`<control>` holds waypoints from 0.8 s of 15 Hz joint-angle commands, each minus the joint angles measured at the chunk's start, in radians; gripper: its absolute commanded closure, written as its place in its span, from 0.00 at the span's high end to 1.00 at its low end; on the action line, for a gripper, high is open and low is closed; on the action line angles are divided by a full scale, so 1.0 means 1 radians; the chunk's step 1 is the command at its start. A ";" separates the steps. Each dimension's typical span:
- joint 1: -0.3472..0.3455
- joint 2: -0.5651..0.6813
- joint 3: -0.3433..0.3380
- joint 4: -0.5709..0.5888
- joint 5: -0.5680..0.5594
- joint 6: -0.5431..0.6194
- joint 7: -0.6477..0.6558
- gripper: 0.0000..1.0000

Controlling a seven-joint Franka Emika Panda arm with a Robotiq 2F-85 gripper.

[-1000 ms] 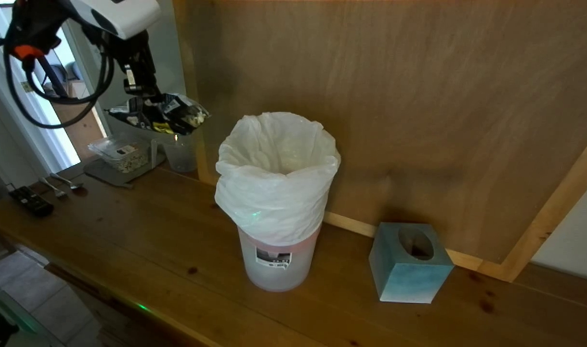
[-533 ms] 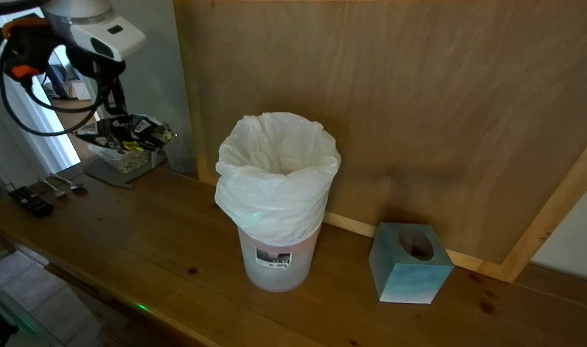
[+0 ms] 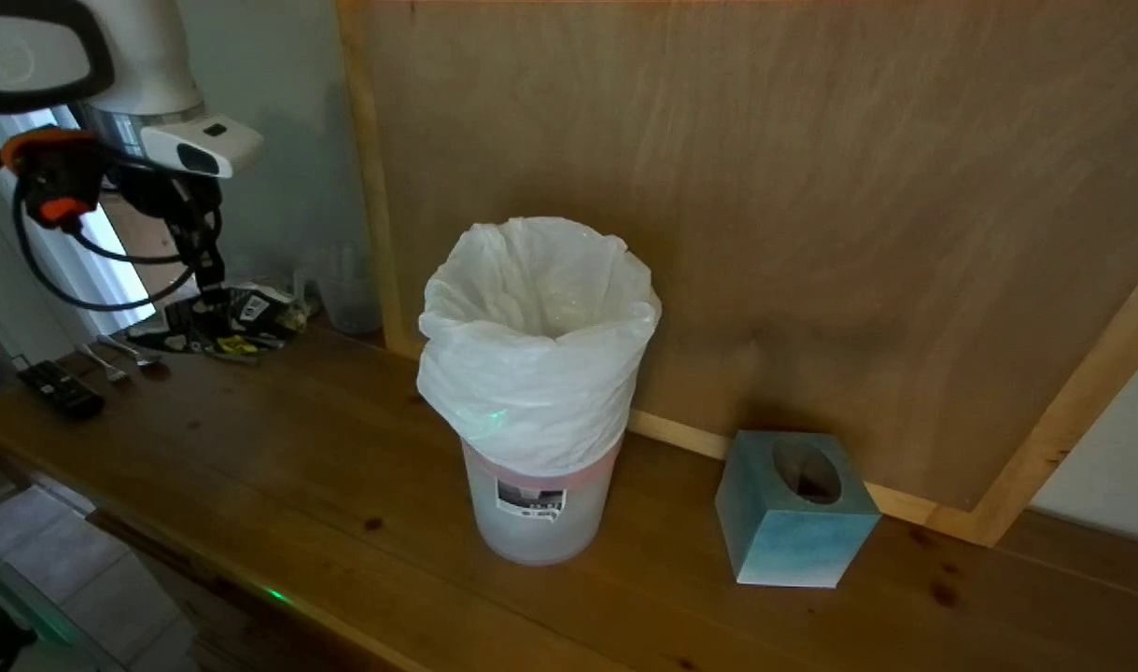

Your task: Pour the contents from the black packet into the bin

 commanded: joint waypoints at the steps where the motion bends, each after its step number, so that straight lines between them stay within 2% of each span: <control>1: 0.030 0.007 0.015 -0.071 -0.063 0.101 -0.038 0.00; 6: 0.053 0.069 0.024 -0.126 -0.102 0.232 -0.053 0.00; 12: 0.085 0.184 0.019 -0.157 -0.092 0.362 -0.063 0.00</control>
